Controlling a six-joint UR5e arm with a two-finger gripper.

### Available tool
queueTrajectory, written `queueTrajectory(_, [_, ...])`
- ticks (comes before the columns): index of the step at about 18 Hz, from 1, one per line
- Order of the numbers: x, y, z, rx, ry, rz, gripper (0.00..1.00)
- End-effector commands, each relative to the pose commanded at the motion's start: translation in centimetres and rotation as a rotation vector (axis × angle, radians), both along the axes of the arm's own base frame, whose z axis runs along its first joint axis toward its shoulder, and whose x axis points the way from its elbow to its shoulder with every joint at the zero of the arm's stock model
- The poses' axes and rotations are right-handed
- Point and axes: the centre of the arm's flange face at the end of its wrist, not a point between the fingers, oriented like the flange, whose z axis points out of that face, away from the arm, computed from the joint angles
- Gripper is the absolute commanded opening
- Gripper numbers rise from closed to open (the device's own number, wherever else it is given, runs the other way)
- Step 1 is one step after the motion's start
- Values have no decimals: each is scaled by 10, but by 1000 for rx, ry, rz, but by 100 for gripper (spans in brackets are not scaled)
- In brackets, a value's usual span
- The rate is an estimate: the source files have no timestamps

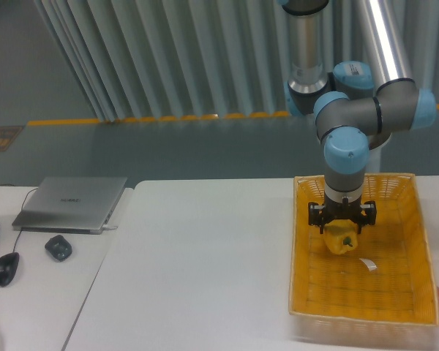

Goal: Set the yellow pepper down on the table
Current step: 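Lower the gripper onto the yellow pepper and close on it, then lift the yellow pepper out of the basket and carry it sideways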

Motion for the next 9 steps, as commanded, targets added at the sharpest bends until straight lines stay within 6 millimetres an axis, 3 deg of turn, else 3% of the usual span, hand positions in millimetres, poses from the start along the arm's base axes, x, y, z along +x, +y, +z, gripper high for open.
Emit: queueTrajectory(9, [-4,1,11,-4,-7,2,45])
